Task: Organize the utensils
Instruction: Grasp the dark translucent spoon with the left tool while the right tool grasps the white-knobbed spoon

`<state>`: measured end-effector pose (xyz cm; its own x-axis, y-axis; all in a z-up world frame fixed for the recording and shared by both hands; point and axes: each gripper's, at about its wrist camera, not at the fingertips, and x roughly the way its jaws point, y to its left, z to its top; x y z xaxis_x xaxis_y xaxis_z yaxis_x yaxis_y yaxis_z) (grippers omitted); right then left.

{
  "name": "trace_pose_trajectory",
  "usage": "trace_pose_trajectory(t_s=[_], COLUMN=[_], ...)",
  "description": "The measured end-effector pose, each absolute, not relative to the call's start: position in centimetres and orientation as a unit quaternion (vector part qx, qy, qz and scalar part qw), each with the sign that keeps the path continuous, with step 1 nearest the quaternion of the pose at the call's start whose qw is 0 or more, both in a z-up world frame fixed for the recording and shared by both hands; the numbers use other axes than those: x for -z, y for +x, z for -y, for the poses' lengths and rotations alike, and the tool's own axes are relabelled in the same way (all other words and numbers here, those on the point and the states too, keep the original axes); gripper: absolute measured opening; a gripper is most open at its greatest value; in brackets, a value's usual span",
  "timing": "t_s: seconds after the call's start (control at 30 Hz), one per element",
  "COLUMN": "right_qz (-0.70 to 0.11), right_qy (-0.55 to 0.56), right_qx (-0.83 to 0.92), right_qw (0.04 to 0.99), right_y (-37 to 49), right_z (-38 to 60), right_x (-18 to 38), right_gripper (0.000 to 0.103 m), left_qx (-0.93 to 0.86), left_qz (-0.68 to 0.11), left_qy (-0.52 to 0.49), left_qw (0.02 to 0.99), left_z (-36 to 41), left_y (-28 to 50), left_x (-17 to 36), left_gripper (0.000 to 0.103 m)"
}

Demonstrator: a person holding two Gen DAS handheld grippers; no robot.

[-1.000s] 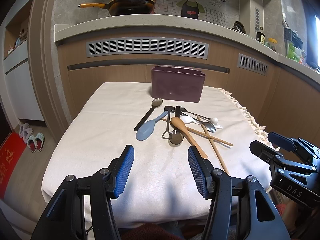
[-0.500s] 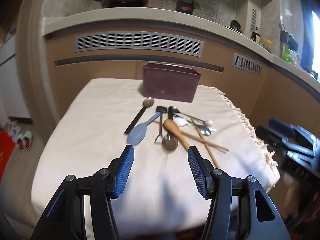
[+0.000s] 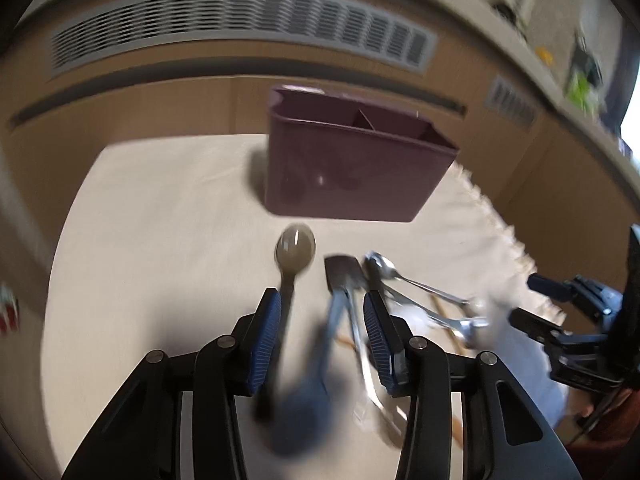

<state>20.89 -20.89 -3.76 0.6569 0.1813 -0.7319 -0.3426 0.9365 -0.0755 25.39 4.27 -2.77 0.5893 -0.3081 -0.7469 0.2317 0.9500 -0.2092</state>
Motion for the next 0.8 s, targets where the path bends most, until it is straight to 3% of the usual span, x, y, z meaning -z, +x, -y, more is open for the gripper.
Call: trace_pose_trajectory(t_s=[0.37,0.57,0.63,0.77,0.8], right_qz=[-0.416,-0.425,-0.436,-0.455,-0.460], right_qy=[-0.129,-0.116,-0.100,-0.082,-0.086], right_qx=[-0.156,-0.219,-0.220,-0.217,-0.212], right_qw=[0.887,0.871,0.867,0.860,0.858], right_y=[23.5,23.6,24.3,26.0,26.3], right_z=[21.7,21.3,21.1,20.1,19.8], right_x=[4.2,5.2,6.0,7.3,7.6], right_gripper=[0.054,0.045,0.038,0.029,0.020], left_qx=[0.149,0.134,0.121,0.132,0.133], left_qz=[-0.538,-0.517,-0.503,-0.493,-0.488], left_qy=[-0.003,0.021,0.030,-0.037,-0.053], left_qw=[0.830,0.845,0.855,0.859,0.861], left_z=[-3.2,-2.5,-2.4,-4.3,-4.9], left_y=[34.2,34.6,34.3,32.6,32.0], left_x=[6.6,7.0,7.0,6.8,6.6], left_gripper=[0.044,0.043,0.033,0.033,0.033])
